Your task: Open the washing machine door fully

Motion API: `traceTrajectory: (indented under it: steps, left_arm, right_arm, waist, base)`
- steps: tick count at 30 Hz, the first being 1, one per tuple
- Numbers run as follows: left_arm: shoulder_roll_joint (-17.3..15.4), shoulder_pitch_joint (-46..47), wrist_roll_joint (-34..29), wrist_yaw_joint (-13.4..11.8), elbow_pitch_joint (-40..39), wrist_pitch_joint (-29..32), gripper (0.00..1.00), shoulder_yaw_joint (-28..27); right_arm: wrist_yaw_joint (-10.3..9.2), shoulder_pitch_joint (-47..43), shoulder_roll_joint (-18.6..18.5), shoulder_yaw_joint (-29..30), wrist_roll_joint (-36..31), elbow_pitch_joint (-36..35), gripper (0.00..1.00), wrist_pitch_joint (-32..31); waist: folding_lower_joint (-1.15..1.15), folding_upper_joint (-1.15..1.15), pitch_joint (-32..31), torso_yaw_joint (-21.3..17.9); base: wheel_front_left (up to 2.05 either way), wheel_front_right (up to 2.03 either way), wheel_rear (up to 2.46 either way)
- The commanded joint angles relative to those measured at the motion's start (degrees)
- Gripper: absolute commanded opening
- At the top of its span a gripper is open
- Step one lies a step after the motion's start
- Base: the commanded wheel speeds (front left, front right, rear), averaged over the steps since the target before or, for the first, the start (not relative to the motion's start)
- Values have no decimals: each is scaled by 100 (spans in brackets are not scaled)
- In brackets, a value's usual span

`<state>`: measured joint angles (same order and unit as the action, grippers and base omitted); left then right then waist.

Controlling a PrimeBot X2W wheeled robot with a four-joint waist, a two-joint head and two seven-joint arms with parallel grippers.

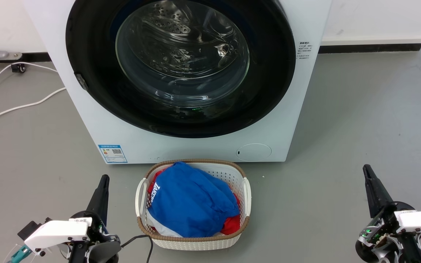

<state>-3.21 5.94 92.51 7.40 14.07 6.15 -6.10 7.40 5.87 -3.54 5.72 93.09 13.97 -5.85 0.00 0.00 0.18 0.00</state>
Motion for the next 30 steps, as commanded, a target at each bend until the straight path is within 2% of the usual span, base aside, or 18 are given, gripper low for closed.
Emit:
traceTrajectory:
  steps: [1, 6, 7, 17, 21, 30]
  left_arm:
    - [10, 53, -10, 16, 4, 22, 0, -20]
    - [12, 53, -14, 16, 4, 25, 0, -23]
    - [3, -7, 0, -1, 15, -3, 100, 4]
    - [0, 5, -150, -1, -99, -253, 100, 342]
    - [-59, 49, -575, -1, -157, -369, 100, 493]
    - [-6, 48, -1726, 1, -386, -594, 100, 573]
  right_arm:
    - [17, 57, 18, 8, -50, 12, 0, -8]
    - [17, 58, 22, 14, -44, 12, 0, -15]
    - [0, -10, 6, 6, -22, 13, 100, -1]
    - [1, -150, -13, -148, -229, -115, 100, 222]
    - [2, -171, -43, -208, -535, -163, 100, 352]
    - [3, -200, -53, -277, -1824, -309, 100, 581]
  waist:
    - [0, 0, 0, 0]
    - [0, 0, 0, 0]
    - [0, 0, 0, 0]
    - [0, 0, 5, -2]
    - [0, 0, 6, -5]
    - [0, 0, 14, -15]
  base:
    - [0, 0, 0]
    - [0, 0, 0]
    - [0, 0, 0]
    - [0, 0, 0]
    - [0, 0, 0]
    - [0, 0, 0]
